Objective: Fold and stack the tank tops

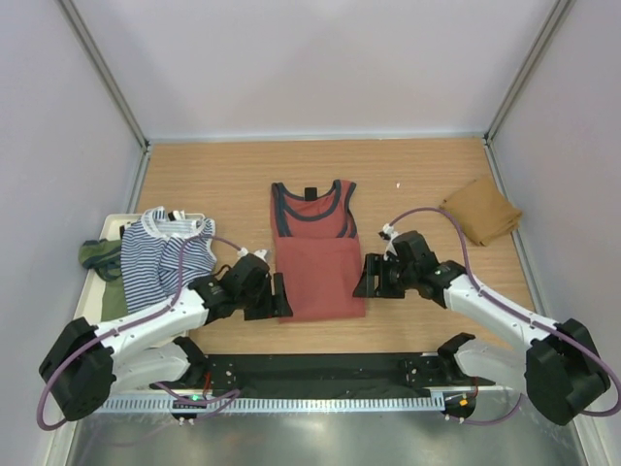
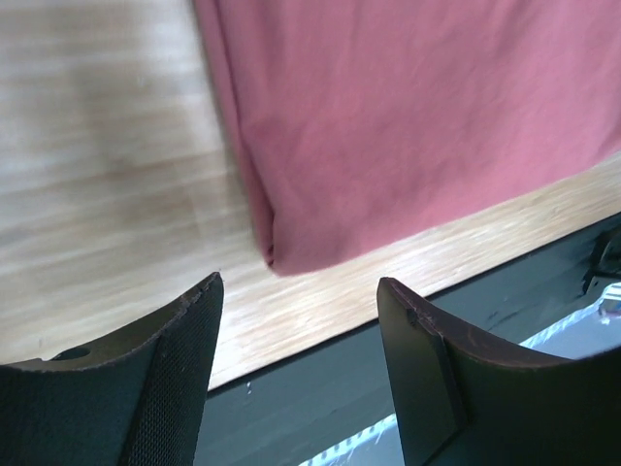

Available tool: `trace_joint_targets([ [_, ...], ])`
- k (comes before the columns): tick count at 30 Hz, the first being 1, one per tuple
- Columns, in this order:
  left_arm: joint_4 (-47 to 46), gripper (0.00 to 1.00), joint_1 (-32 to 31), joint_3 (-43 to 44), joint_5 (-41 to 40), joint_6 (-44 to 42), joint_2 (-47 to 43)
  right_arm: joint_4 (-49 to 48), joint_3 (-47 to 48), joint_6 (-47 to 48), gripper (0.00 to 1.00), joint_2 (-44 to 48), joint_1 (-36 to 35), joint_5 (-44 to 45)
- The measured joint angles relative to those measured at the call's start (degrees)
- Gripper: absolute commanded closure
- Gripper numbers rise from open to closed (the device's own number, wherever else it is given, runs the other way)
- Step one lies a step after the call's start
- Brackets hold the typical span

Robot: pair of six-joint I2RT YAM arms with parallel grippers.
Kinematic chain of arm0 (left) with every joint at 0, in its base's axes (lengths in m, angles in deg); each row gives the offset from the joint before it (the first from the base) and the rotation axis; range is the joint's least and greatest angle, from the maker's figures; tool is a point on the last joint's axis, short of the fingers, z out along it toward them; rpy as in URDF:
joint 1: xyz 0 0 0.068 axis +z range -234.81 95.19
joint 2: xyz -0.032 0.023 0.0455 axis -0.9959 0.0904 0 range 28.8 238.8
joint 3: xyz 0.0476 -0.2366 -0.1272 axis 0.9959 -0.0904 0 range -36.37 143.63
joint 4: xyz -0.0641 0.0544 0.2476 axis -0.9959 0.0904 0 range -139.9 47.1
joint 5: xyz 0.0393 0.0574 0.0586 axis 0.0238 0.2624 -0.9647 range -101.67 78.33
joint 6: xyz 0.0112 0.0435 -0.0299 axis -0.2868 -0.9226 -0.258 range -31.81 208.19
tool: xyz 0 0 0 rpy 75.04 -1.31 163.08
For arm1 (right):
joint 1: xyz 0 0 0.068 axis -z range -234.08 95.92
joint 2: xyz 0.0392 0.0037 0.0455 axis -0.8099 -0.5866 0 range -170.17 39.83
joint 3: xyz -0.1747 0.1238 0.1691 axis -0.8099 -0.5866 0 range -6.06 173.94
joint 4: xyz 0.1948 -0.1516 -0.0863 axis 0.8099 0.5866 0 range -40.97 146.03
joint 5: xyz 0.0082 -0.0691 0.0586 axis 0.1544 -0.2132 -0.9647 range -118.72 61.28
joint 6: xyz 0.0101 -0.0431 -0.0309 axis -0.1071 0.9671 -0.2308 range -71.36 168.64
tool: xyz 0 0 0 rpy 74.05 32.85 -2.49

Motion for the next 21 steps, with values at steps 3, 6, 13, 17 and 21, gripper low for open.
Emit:
trace_joint_targets([
  [3,0.5,0.38,-0.9,-2.2,0.5,1.4,-1.7,0.7,-2.3,-1.2,0.51,1.4,-2.7,-1.1],
  [6,-0.2,0.42,-1.2,-3.2,1.2,2.5,-2.5,0.2,-4.5,-2.3,0.59,0.9,-4.0,-1.6],
  [13,-7.1,0.53,-1.4,-5.6,2.7,4.6,2.8,-1.8,-8.3,-4.5,0.69,-2.2,-4.1,-1.5],
  [17,-10.5,0.56,-1.4,-6.1,2.8,6.1,4.2,-3.5,-8.3,-5.2,0.71,-2.9,-4.1,-1.2],
  [21,-12.0,0.67,-1.4,-7.1,2.4,7.0,4.1,-4.0,-8.3,-5.6,0.77,-3.0,-4.1,-0.9],
])
